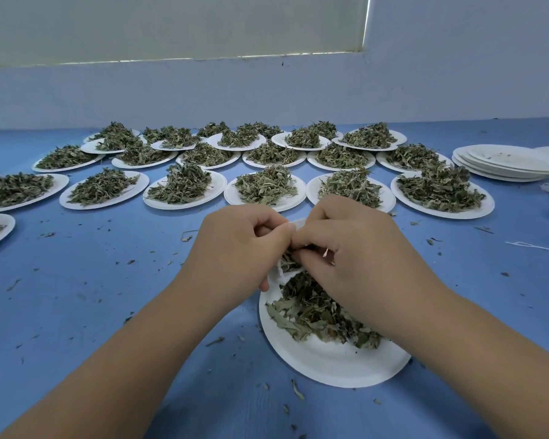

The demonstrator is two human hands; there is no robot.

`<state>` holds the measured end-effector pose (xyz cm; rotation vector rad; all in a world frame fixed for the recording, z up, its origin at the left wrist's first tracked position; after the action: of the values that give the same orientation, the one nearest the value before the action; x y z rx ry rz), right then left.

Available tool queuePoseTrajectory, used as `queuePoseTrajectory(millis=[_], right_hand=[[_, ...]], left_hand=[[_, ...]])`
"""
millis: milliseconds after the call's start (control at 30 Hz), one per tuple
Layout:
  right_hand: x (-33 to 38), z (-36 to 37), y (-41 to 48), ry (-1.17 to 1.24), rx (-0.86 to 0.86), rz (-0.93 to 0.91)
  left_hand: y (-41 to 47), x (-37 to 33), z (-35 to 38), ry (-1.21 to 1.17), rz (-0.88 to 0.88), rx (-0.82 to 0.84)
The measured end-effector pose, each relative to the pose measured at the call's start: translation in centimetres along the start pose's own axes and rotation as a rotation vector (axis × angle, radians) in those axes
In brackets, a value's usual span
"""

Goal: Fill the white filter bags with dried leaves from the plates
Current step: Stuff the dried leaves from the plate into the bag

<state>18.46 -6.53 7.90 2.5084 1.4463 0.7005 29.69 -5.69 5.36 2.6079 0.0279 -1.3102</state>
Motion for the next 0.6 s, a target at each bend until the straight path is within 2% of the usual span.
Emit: queuePoseTrajectory(millis=[200, 433, 500, 600], right_hand=[[0.6, -0.1, -0.2, 0.019, -0.002, -0.025], [1.8, 1.8, 0.3, -0.1, 0.207, -0.111], [1.6, 1.1, 0.2, -0.043, 0.129, -0.114], [1.4, -0.7, -0.4, -0.005, -0.076, -0.135]], left_hand=[[0.0, 0.1, -0.2, -0.032, -0.002, 0.001], [0.1, 0.0, -0.4, -0.02, 0.011, 0.002], [0.1, 0.1, -0.5, -0.022, 0.007, 0.0], [0.1, 0.0, -0.6, -0.033, 0.016, 0.011]])
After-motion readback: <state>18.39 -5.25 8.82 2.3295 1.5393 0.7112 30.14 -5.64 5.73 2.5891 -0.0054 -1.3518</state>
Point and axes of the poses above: each hand's wrist, its own y-axis towards the middle knuckle, its own z-axis out of the palm, x = y × z, the point moved 10 cm from there along y, towards the middle knuckle, and after that the axes turned 12 degrees about x, right-handed, at the moved point
